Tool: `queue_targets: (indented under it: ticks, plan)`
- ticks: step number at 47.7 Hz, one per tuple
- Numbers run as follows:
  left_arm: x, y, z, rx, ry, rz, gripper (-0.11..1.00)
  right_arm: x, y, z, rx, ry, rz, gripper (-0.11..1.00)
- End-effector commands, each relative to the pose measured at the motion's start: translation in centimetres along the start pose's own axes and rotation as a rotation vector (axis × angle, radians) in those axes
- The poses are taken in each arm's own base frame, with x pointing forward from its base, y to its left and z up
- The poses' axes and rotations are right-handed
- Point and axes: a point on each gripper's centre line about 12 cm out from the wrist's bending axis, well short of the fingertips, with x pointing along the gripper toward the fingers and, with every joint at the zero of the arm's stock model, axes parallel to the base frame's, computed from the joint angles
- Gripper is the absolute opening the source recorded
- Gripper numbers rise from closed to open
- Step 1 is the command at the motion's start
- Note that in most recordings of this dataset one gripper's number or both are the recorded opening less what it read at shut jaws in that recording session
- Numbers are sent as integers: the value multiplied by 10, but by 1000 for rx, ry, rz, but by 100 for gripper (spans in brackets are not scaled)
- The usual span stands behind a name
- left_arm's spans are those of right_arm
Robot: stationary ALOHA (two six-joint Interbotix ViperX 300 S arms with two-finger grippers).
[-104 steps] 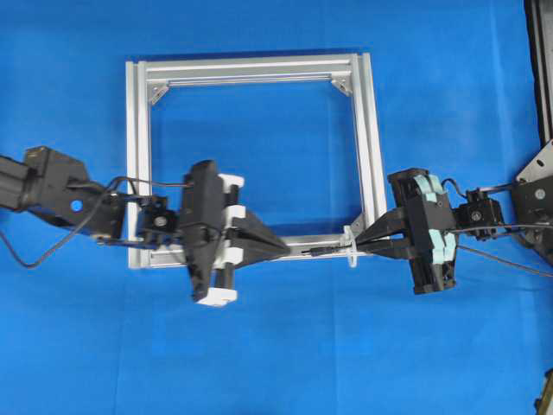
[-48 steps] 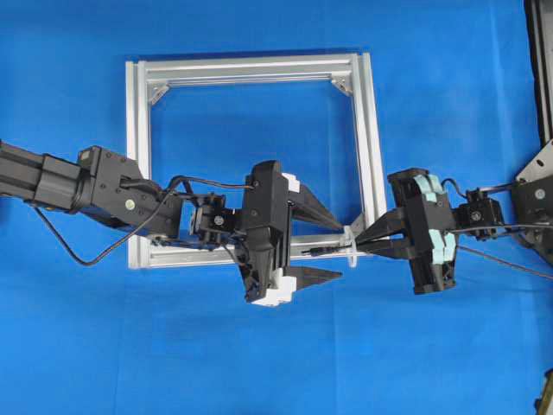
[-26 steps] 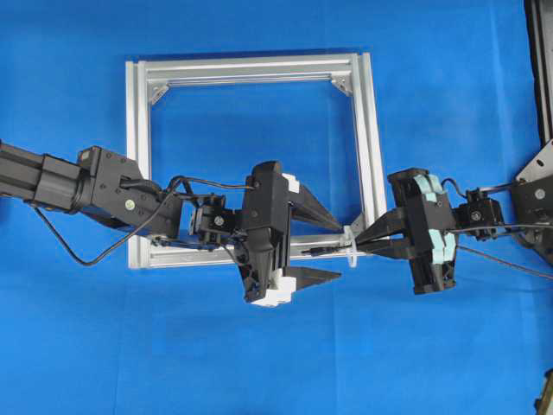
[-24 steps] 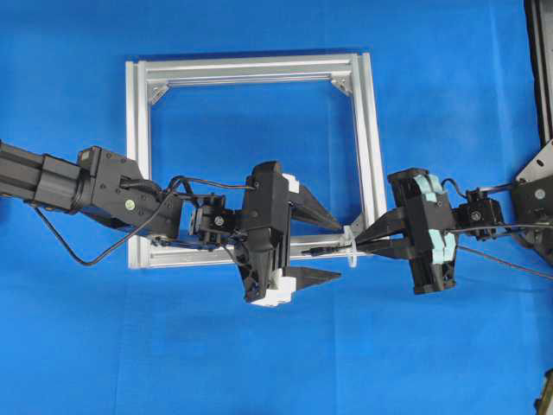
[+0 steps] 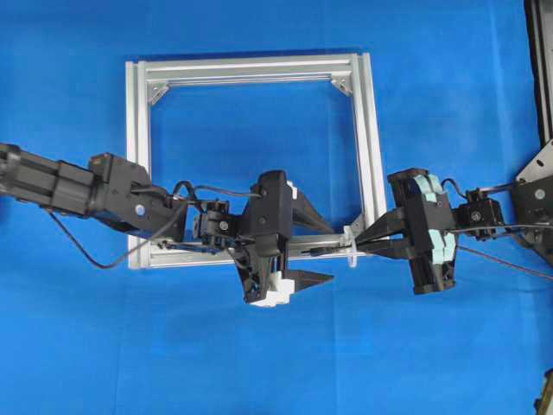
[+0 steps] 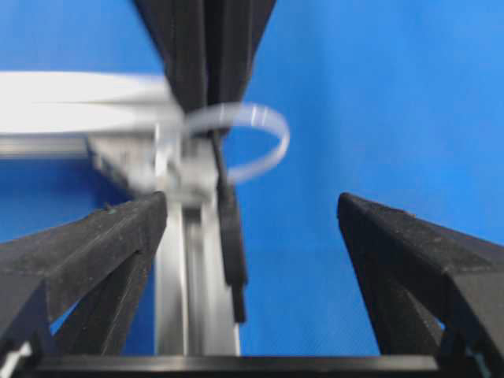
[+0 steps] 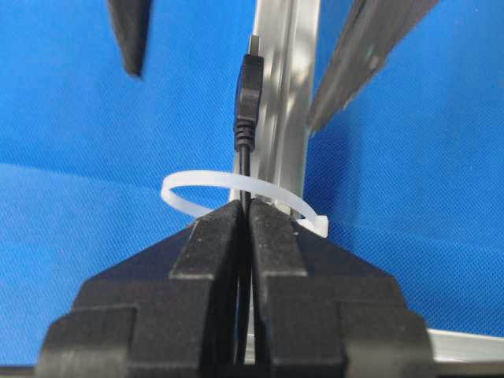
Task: Insert the wire through the string loop located on the right side.
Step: 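Grasp the USB plug with the left gripper beyond the loop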
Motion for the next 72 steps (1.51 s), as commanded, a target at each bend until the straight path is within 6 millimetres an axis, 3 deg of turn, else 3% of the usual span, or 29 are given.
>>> queue_targets:
  ticks: [1,44,49,60,72]
  plan:
    - [1,0,6,-1,-18,-2,90,0,1,9,-2,-29,3,-4]
    - [-1,-1,3,-6,-9,-2,86,1,1,9,0,-26,3,-4]
    - [0,0,4,-9,-14,-1,74,1,1,9,1,-27,3,-4]
    - [1,4,9,-12,-35,5,9,1,1,9,0,-27,3,-4]
    - [1,4,9,-11,-30,6,8,1,1,9,0,-27,3,-4]
